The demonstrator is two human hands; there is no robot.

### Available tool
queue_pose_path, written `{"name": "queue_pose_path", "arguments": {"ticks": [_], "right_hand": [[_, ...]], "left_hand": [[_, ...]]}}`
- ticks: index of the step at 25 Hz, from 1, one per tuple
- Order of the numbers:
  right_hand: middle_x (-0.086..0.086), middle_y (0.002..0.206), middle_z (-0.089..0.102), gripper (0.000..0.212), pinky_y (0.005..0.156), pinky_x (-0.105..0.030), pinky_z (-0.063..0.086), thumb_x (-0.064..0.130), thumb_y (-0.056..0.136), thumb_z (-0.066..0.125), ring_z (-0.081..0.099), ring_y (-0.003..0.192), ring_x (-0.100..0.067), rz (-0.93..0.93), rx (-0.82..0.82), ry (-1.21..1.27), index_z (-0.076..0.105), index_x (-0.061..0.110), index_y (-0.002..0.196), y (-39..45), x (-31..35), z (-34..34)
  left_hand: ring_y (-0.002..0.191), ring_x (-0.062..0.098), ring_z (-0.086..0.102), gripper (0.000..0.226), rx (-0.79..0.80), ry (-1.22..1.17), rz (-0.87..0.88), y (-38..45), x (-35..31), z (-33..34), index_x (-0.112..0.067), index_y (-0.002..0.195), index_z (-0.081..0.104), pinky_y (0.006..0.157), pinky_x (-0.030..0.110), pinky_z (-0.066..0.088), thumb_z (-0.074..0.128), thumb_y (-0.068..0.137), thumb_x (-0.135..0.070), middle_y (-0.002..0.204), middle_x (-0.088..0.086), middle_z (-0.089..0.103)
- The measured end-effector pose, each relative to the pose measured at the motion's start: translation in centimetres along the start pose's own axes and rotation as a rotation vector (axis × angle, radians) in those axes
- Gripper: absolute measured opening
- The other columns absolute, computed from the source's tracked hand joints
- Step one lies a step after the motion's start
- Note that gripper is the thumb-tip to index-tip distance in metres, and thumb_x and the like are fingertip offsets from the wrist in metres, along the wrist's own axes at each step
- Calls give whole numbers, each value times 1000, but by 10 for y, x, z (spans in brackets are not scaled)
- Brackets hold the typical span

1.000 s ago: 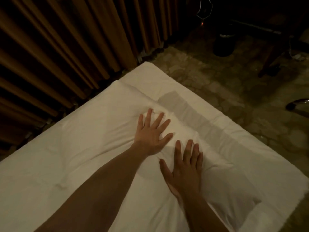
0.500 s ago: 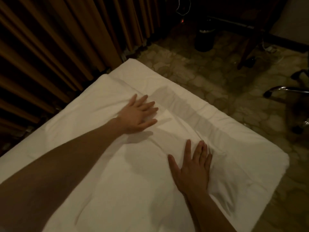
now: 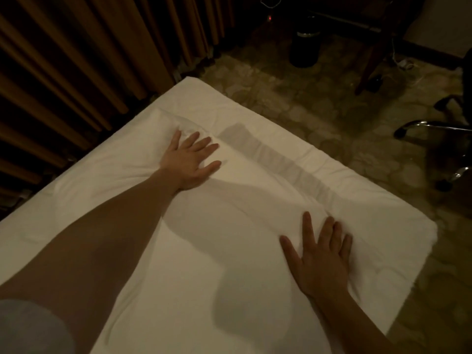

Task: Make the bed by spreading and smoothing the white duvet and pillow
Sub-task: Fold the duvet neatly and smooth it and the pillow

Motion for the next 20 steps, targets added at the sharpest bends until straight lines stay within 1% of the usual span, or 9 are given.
{"name": "queue_pose_path", "arguments": {"ticks": [2,5,10,12,13,15,17,18,20], "right_hand": [[-28,165,3,88,123,-53,-9,84,86,-3,0,153,-42,36,25,-14,-11,36,159,0,-8,9],[-30,164,5,87,123,-54,-7,83,87,-1,2,152,-45,48,29,-21,-9,35,160,4,-10,19],[-29,164,6,91,123,-55,-6,85,85,-4,5,152,-44,43,67,-42,-6,35,160,3,-10,21],[-28,165,0,95,121,-56,-11,85,81,-12,-1,152,-45,103,129,-69,-10,32,160,1,-1,0],[-27,165,-6,99,118,-56,-16,84,79,-15,-7,152,-46,160,141,-43,-10,29,160,1,12,-13],[-24,165,-15,98,115,-59,-19,83,81,-10,-15,150,-47,182,64,88,-9,27,161,3,68,-41],[-18,164,-24,90,116,-62,-17,81,87,6,-26,149,-44,37,30,233,-13,28,159,-11,147,-55],[-16,164,-24,89,117,-63,-16,80,89,13,-29,147,-43,-49,23,294,-10,29,159,-25,181,-57],[-15,166,-16,86,118,-65,-8,78,91,20,-26,148,-43,-141,-1,311,5,30,162,-45,220,-52]], "left_hand": [[156,14,-1,82,-6,-25,-43,10,1,9,-42,159,16,122,50,-16,-7,89,-77,168,-13,15],[156,14,-1,83,10,-38,-78,19,1,19,-43,159,19,121,49,-17,-7,88,-77,167,-14,17],[156,15,-5,91,55,25,-115,13,-4,20,-43,159,14,120,51,-18,-13,82,-83,169,-12,11],[156,17,-9,96,81,40,-135,6,-6,8,-42,159,11,118,55,-20,-13,78,-88,169,-11,6],[155,19,-12,96,84,19,-134,2,-7,0,-42,160,9,117,58,-22,-11,78,-89,169,-11,3],[155,19,-15,91,11,-85,-92,-12,-7,-20,-41,160,8,116,58,-22,-5,83,-87,169,-10,-1],[155,18,-14,80,-116,-196,-36,-35,-7,-33,-42,160,9,120,54,-18,0,90,-80,170,-10,-1],[155,18,-13,75,-170,-220,-29,-50,-5,-33,-42,160,11,121,53,-16,2,94,-75,169,-10,1],[156,21,-7,68,-223,-200,-20,-75,-3,-23,-41,160,16,122,54,-9,5,98,-67,169,-9,6]]}}
Point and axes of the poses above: each hand's wrist, its own y-axis towards the middle knuckle, its own z-axis out of the palm, x = y × z, the point moved 1 cm from there along y, towards the middle knuckle
